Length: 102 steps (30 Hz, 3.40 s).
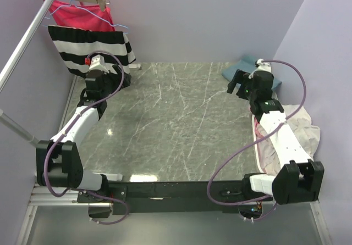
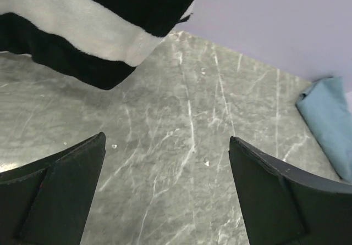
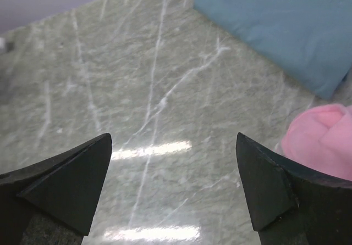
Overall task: Fold and stack the t-shirts
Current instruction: Grab crumpled tshirt from bin with the right arm, then move the tshirt to the center of the board
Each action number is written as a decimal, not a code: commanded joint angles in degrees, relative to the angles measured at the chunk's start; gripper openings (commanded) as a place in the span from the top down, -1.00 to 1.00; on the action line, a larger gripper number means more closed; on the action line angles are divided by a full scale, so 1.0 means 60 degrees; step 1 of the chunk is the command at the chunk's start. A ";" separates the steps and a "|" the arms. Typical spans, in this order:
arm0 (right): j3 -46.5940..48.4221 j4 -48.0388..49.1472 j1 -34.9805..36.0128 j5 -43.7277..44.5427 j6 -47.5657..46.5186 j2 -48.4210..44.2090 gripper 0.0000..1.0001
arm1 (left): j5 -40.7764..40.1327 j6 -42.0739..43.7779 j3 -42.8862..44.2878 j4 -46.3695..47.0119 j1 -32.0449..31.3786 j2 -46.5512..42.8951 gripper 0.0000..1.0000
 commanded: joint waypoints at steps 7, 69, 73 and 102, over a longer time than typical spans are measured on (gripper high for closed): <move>-0.0794 -0.0785 -0.0723 -0.0778 0.1319 -0.0926 -0.99 | -0.1222 0.0104 -0.0044 -0.1397 0.0574 -0.0707 -0.99; -0.2859 -0.3379 -0.4590 0.4775 0.2783 -0.4926 -0.83 | 0.6972 0.1245 0.1756 -0.1130 0.0094 0.3466 -0.99; -0.3254 -0.3656 -0.4605 0.5273 0.3471 -0.4721 -0.84 | 0.6987 0.1290 0.1947 -0.1249 0.0035 0.3643 -0.99; 0.3496 -0.0748 -0.4634 -0.9456 0.3740 -0.5865 1.00 | 0.6621 0.0631 0.1215 -0.0224 -0.0009 0.2692 -0.99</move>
